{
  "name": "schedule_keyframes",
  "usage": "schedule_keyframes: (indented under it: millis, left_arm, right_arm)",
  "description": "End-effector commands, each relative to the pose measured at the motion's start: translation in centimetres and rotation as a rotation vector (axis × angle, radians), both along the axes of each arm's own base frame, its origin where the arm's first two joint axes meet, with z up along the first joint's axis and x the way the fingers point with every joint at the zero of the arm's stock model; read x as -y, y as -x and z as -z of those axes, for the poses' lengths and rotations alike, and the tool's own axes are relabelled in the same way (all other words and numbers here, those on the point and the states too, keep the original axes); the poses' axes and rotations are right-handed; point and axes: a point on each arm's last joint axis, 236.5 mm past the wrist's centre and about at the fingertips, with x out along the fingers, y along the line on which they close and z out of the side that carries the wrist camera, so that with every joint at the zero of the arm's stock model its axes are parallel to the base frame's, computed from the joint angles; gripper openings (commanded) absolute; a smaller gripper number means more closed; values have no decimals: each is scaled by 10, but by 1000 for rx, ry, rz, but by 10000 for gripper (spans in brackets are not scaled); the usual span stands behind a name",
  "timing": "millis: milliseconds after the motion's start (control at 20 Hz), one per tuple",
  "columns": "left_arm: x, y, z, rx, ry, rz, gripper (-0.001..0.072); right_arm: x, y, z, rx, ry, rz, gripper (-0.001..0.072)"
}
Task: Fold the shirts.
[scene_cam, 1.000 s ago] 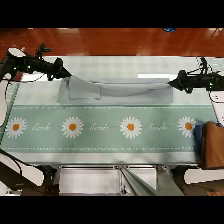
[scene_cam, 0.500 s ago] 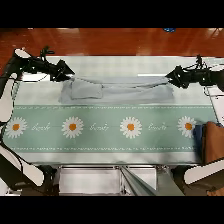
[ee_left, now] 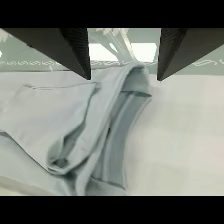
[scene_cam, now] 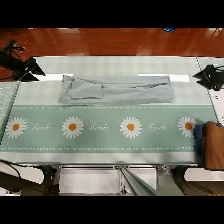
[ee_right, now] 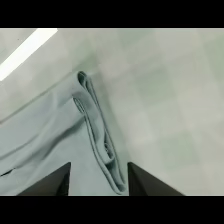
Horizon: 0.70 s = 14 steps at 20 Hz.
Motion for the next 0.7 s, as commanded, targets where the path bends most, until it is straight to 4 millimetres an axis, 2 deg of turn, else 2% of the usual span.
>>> schedule_keyframes:
  millis: [0, 50, 150, 300, 450, 650]
  left_arm:
    - [22, 15, -39, 234, -110, 20, 507]
    - [44, 26, -45, 312, -130, 51, 507]
    - [80, 49, -43, 403, -143, 96, 507]
    - [117, 79, -19, 383, -123, 173, 507]
    - [134, 84, -1, 336, -103, 207, 507]
    - [142, 82, 15, 289, -64, 197, 507]
  right_arm:
    - [10, 23, 34, -53, -11, 105, 415]
    - [0, 22, 46, -58, -53, 106, 415]
    - [-22, 15, 68, -81, -126, 74, 415]
    - [-58, -2, 87, -92, -214, 16, 415]
    - [-88, -21, 100, -120, -247, -45, 415]
    - [-125, -35, 118, -173, -279, -107, 414]
